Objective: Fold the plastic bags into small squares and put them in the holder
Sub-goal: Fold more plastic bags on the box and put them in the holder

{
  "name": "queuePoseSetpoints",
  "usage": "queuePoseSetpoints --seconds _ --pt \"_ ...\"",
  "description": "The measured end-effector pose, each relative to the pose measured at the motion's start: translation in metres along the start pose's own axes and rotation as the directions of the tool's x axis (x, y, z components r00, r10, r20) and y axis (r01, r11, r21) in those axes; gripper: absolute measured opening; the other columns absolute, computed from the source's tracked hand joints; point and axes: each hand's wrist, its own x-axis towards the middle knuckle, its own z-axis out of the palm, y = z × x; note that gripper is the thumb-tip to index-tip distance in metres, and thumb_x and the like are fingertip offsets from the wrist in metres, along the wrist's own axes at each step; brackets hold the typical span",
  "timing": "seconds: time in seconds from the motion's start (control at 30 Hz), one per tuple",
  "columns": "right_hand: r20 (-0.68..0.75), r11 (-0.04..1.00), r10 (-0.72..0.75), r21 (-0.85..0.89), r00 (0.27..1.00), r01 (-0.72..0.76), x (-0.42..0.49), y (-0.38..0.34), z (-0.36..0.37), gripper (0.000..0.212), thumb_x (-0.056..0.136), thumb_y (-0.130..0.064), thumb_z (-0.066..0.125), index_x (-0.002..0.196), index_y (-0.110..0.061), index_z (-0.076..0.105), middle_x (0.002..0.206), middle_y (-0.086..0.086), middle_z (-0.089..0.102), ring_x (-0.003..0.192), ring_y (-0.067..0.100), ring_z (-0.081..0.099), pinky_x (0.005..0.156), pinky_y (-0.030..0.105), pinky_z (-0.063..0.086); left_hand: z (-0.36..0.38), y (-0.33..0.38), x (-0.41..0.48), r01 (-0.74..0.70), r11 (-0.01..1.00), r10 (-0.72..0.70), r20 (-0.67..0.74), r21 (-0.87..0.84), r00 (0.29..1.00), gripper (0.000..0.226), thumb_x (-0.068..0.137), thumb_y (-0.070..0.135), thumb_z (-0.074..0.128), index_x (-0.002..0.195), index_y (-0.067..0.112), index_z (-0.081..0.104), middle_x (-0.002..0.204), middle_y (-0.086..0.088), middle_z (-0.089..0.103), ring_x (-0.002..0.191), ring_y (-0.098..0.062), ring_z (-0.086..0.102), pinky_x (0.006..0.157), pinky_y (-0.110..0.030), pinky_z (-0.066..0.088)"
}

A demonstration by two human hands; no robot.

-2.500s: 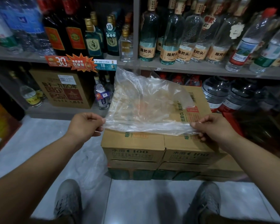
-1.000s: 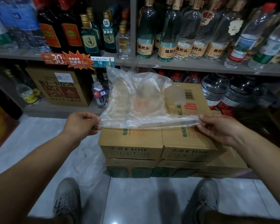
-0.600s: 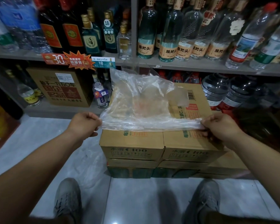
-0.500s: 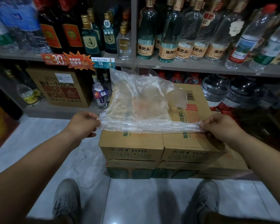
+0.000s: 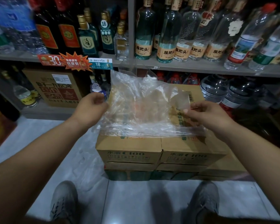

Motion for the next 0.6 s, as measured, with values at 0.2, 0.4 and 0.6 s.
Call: queuePoseSetpoints --seconds 0.2,0.4,0.6 --pt "-0.074 0.989 -0.004 0.147 0.997 0.015 0.02 0.002 0.021 0.011 0.093 -0.022 0.072 0.092 -0.012 0.07 0.08 0.002 0.069 0.069 0.014 0.06 0.052 0.018 0.047 0.017 0.02 0.03 -0.069 0.97 0.064 -0.027 -0.234 0.998 0.05 0.1 0.023 0.064 0.147 0.01 0.05 0.13 0.002 0.064 0.119 -0.012 0.062 0.089 -0.016 0.046" --pt "0.02 0.957 0.059 0.282 0.998 -0.063 0.024 0.014 -0.007 0.008 0.095 -0.007 0.064 0.088 -0.005 0.065 0.075 0.014 0.069 0.066 0.022 0.061 0.06 0.029 0.051 0.018 0.027 0.044 -0.036 0.95 0.027 -0.033 -0.311 0.999 0.016 0.096 0.021 0.069 0.105 0.007 0.072 0.083 -0.008 0.067 0.074 -0.021 0.061 0.071 -0.036 0.054" --pt "-0.094 0.867 0.206 0.479 0.974 -0.137 0.043 0.03 -0.038 0.017 0.095 -0.005 0.061 0.079 -0.009 0.059 0.068 0.011 0.058 0.061 0.021 0.058 0.046 0.024 0.051 0.014 0.017 0.053 0.179 0.88 -0.17 0.061 -0.44 0.984 0.011 0.097 0.015 0.066 0.087 0.015 0.069 0.078 -0.009 0.061 0.056 -0.013 0.058 0.057 -0.025 0.055"
